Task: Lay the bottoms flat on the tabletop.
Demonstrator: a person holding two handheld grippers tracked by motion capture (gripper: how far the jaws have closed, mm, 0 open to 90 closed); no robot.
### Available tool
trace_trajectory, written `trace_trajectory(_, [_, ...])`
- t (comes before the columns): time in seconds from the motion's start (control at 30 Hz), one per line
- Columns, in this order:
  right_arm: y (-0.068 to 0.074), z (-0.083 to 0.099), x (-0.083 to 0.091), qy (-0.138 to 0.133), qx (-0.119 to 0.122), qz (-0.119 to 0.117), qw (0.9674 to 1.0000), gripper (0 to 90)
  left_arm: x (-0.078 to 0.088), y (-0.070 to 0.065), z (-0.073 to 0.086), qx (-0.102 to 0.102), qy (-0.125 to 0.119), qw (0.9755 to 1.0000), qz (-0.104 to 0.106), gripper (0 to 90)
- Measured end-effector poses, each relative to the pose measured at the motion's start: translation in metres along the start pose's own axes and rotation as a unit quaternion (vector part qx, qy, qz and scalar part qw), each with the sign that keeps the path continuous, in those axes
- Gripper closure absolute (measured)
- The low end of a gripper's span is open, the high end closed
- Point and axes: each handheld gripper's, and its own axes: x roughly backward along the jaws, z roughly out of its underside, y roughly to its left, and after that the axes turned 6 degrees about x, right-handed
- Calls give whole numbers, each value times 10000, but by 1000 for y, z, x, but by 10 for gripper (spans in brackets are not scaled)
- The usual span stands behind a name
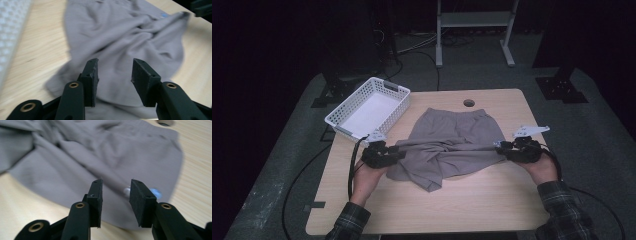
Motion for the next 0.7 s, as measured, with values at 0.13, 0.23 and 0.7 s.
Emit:
trace_trajectory(0.13, [20,-6,-6,-34,109,-271,9996,615,-10,-18,1,-147,130,9996,218,518])
trace_trajectory(0.23, [34,-12,-15,17,189,-468,9987,606,-20,-30,3,-263,255,9987,357,491])
trace_trajectory(0.7, [83,-32,-65,305,606,-1005,9926,597,-49,-36,11,-447,604,9968,254,460])
